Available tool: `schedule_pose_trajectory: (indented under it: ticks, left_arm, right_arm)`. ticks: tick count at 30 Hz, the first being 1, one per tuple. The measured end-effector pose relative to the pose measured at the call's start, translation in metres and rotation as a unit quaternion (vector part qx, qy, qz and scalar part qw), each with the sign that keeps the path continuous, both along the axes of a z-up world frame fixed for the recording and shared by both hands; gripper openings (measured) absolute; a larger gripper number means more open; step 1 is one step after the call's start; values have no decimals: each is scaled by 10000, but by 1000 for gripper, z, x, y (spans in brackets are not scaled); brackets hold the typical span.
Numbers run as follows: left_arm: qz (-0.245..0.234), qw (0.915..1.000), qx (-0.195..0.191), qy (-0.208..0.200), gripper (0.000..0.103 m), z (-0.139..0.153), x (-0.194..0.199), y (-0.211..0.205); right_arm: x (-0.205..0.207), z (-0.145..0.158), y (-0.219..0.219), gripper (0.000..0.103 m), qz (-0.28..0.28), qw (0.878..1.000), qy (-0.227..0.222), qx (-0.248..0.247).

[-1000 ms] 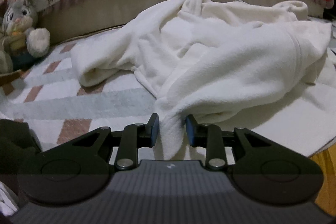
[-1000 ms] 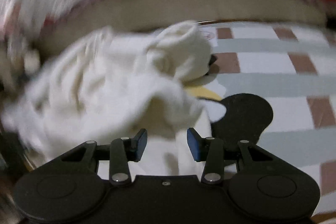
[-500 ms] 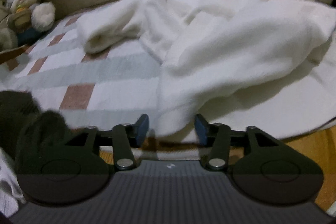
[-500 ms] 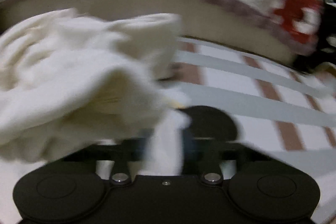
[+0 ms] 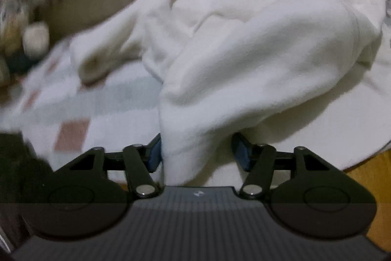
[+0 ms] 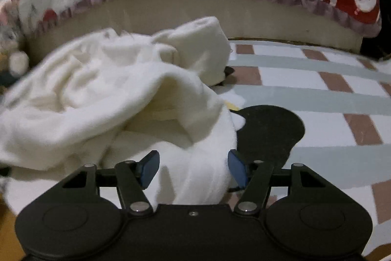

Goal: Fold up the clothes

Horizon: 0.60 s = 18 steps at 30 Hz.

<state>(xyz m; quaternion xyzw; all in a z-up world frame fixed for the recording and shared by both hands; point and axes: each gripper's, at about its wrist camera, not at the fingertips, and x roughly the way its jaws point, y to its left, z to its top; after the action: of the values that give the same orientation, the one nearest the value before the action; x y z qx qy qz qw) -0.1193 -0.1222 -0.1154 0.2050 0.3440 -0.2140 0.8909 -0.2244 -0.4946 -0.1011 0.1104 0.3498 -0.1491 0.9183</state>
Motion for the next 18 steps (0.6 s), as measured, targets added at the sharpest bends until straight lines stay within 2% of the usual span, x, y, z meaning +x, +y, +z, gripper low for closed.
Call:
schedule_pose_trajectory:
  ticks: [1, 2, 4, 5, 6, 7, 12, 15, 18]
  left_arm:
    - [-22, 9999, 63, -129, 23, 0, -1, -3]
    - [-19, 9988, 260, -416, 18, 1, -5, -6]
    - [-72, 9868, 842, -1379, 12, 4, -20, -15]
    - [-92, 9789, 1026, -1764, 11, 8, -26, -17]
    - [-72, 9747, 1034, -1981, 11, 14, -30, -16]
    - [-9, 9732, 975, -2082, 11, 23, -31, -14]
    - [301, 9751, 688, -2088, 11, 68, -32, 4]
    - [435, 9713, 531, -2277, 11, 108, -44, 20]
    - [716, 9685, 129, -2382, 10, 152, -54, 46]
  right_arm:
    - [6, -4, 2, 67, -28, 9998, 133, -149]
    - [13, -10, 1, 67, -26, 9993, 264, -254]
    - [25, -20, -2, 63, -13, 9986, 376, -367]
    - [28, -20, -6, 49, -30, 9993, 258, -266]
    - [31, -18, -11, 34, -41, 9997, 207, -121]
    - [32, -11, -14, 17, -108, 9997, 196, -102]
    - [9, 41, -25, 16, -18, 9994, -259, 210]
    - [-22, 78, -28, 15, 78, 9974, -490, 531]
    - [-63, 117, -27, 12, 247, 9947, -703, 708]
